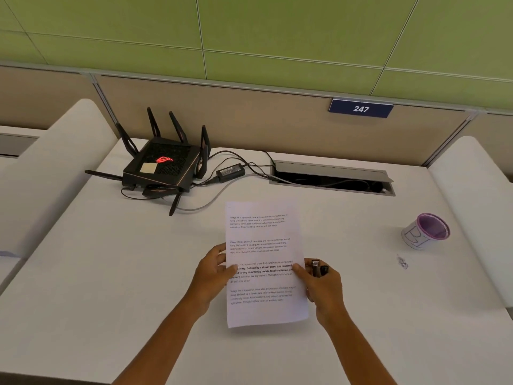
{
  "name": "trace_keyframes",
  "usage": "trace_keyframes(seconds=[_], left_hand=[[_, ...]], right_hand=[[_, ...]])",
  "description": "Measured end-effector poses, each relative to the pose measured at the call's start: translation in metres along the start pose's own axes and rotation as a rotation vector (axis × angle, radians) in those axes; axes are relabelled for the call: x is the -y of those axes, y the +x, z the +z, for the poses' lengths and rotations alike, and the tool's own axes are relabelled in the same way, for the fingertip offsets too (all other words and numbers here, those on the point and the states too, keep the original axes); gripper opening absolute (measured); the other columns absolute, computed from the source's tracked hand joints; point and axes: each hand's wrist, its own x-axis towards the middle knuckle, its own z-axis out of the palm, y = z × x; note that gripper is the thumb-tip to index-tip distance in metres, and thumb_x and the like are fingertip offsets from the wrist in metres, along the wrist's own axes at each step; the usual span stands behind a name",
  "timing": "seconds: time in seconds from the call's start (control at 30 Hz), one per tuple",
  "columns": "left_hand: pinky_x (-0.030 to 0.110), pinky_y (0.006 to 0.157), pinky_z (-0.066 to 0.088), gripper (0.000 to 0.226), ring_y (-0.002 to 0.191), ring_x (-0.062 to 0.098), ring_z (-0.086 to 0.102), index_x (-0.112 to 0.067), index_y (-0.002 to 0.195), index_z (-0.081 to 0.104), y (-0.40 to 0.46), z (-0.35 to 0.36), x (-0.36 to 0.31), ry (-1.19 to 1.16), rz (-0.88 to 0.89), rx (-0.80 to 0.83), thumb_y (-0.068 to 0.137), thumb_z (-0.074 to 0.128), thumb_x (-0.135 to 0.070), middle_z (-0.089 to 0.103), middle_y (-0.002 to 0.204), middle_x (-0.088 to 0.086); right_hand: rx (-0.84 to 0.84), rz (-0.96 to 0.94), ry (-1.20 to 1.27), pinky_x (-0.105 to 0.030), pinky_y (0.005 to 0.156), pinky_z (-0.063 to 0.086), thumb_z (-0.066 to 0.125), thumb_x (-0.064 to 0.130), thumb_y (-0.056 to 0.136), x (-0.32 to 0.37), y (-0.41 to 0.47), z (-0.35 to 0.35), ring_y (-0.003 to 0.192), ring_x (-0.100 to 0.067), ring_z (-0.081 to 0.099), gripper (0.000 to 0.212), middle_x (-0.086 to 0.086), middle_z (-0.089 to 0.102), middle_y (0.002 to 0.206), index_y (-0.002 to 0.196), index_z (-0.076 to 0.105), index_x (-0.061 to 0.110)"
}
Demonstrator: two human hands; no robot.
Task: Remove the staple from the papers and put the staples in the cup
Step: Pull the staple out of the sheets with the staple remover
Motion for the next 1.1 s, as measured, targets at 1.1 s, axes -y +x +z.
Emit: trace_keyframes(seconds=[1.1], left_hand=[[0.043, 0.099, 0.059, 0.059, 0.132, 0.031, 0.055, -0.018, 0.145, 0.055, 0.198, 0.004, -0.015, 0.664, 0.102, -0.183, 0.092, 0.081, -0.021, 0.052, 0.143, 0.01]], right_hand=[[-0.117, 0.006, -0.777, -0.029, 0.068, 0.046, 0.076, 0.038, 0.086, 0.004, 0.181, 0.087, 0.085, -0.015, 0.063, 0.022, 0.015, 0.062, 0.093, 0.099, 0.061, 0.028]])
